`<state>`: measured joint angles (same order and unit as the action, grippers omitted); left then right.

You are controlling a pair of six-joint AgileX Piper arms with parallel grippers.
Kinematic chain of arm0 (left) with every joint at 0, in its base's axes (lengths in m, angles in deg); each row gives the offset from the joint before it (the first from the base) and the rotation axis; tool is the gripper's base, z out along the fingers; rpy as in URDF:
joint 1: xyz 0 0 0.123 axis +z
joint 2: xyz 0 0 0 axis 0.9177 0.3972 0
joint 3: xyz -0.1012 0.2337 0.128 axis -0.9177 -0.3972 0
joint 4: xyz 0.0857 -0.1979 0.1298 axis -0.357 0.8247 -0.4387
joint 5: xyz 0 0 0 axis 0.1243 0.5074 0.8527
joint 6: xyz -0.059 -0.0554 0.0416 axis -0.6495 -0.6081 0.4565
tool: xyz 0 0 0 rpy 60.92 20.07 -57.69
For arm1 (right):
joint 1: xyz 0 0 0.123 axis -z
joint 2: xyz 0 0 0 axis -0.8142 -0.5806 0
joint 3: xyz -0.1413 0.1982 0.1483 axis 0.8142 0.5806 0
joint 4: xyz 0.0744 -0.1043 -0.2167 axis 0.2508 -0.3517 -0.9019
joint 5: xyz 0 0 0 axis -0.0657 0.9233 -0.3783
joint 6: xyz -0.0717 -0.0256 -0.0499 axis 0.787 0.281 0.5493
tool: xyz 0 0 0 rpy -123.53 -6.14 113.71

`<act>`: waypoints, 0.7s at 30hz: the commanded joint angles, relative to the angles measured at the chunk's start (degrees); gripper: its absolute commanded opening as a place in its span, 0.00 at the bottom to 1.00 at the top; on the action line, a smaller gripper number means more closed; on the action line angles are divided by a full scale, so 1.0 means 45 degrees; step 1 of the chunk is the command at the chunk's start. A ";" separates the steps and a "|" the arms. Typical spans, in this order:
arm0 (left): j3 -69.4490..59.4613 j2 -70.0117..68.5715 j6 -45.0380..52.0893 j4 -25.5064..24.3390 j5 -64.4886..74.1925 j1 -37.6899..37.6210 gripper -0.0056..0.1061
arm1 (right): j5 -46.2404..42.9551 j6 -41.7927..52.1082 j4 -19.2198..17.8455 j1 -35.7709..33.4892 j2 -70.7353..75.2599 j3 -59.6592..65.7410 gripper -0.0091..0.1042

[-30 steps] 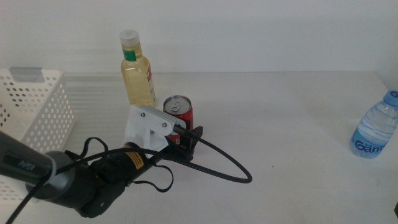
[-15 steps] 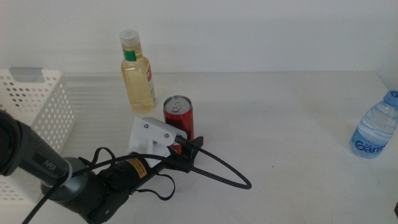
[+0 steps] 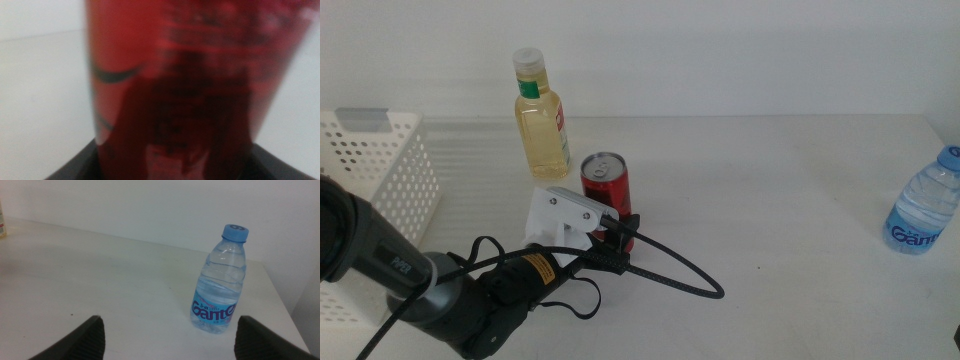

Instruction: Use arms to grab the bottles and put them into the dustbin to the left of the table.

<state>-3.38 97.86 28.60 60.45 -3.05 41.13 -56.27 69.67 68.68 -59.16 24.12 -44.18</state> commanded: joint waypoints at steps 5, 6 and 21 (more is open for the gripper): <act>0.0081 -0.0642 -0.0102 -0.0354 -0.2299 -0.0008 0.06 | -0.0895 0.0195 -0.0100 0.0066 0.0351 -0.0110 0.68; -0.0007 -0.0726 -0.0090 -0.0354 -0.2284 -0.0008 0.00 | -0.0895 0.0195 -0.0100 0.0066 0.0351 -0.0110 0.68; -0.1042 -0.4987 0.0541 -0.0257 0.2114 -0.0008 0.01 | -0.0895 0.0195 -0.0100 0.0066 0.0351 -0.0110 0.68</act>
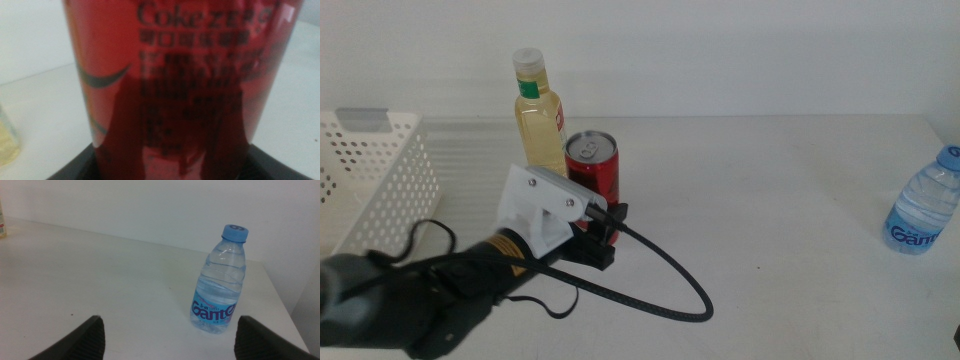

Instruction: Use arms to grab the bottles and put them into the dustbin to the left of the table.

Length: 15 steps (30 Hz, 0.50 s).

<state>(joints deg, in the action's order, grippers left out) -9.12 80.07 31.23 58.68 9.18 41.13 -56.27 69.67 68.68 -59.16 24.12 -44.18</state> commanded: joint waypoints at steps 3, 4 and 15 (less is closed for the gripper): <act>0.0235 -0.2339 -0.0154 0.0136 0.1158 -0.0008 0.01 | -0.0895 0.0195 -0.0100 0.0066 0.0351 -0.0110 0.68; 0.0235 -0.2773 -0.0260 0.0136 0.1685 -0.0008 0.01 | -0.0895 0.0195 -0.0100 0.0066 0.0351 -0.0110 0.68; 0.0247 -0.7248 -0.1873 0.0153 0.8363 -0.0008 0.01 | -0.0895 0.0195 -0.0100 0.0066 0.0351 -0.0110 0.68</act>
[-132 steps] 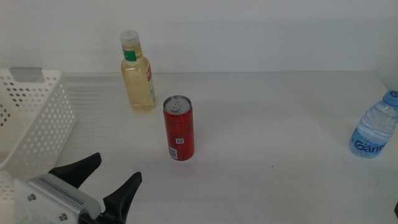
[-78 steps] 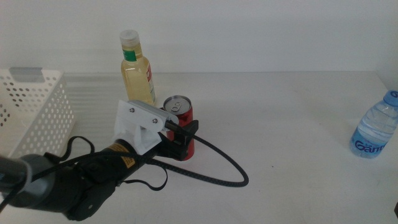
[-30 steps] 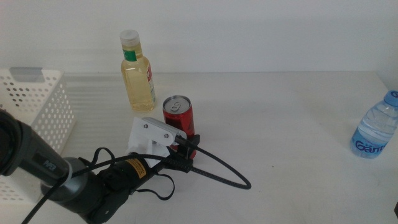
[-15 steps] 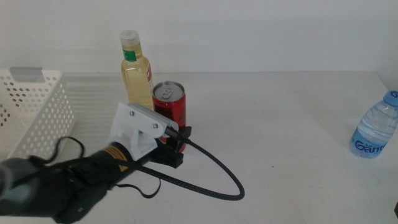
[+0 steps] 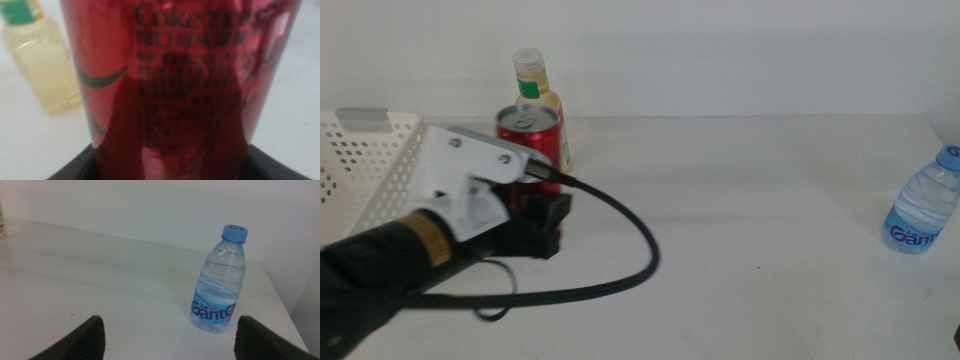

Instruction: Use arms to grab the bottles and put them into the dustbin to the left of the table.

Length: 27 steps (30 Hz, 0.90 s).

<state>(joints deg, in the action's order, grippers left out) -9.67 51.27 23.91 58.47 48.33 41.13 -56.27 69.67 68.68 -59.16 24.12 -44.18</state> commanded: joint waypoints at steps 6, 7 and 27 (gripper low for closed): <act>0.1056 -0.2407 -0.0547 0.0237 0.4769 -0.0008 0.01 | -0.0895 0.0195 -0.0100 0.0066 0.0351 -0.0110 0.68; 0.1387 -0.2528 -0.0574 0.0237 0.5898 -0.0021 0.01 | -0.0895 0.0195 -0.0100 0.0066 0.0351 -0.0110 0.68; 0.6954 -0.1564 -0.0698 0.0111 1.5579 -0.0005 0.01 | -0.0895 0.0195 -0.0100 0.0066 0.0351 -0.0110 0.68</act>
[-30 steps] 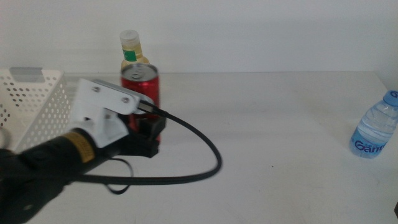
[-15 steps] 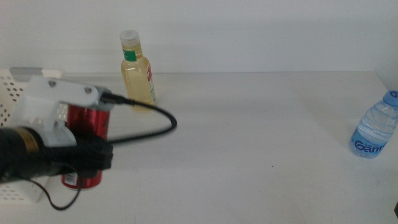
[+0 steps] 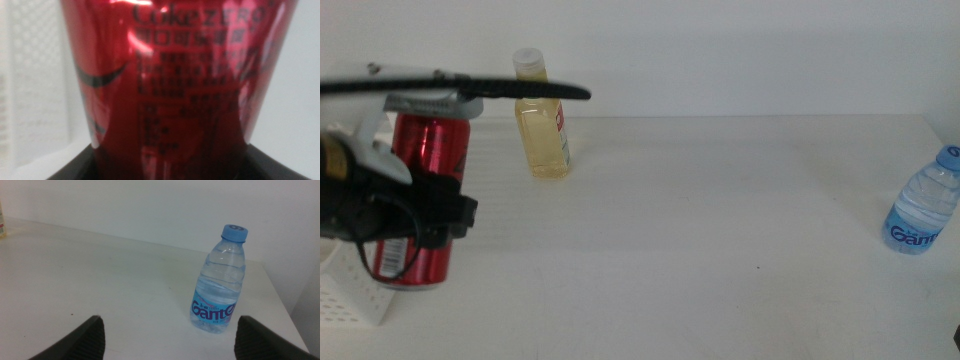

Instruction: Use arms to grab the bottles and put them into the dustbin to the left of the table.

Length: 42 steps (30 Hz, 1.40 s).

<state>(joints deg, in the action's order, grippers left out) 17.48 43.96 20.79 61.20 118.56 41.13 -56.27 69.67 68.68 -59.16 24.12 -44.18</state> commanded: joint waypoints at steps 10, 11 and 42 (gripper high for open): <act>0.3471 0.2136 0.0360 -0.1507 0.1772 -0.0005 0.01 | -0.0895 0.0195 -0.0100 0.0066 0.0351 -0.0110 0.68; 0.3706 0.2341 0.0440 -0.1642 0.2032 -0.0005 0.01 | -0.0895 0.0195 -0.0100 0.0066 0.0351 -0.0110 0.68; 0.7776 0.5572 0.5944 0.1931 0.4161 0.9007 0.01 | -0.0895 0.0195 -0.0100 0.0066 0.0351 -0.0110 0.68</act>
<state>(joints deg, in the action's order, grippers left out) 50.25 70.45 47.50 69.87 134.57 80.73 -56.27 69.67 68.68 -59.16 24.12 -44.18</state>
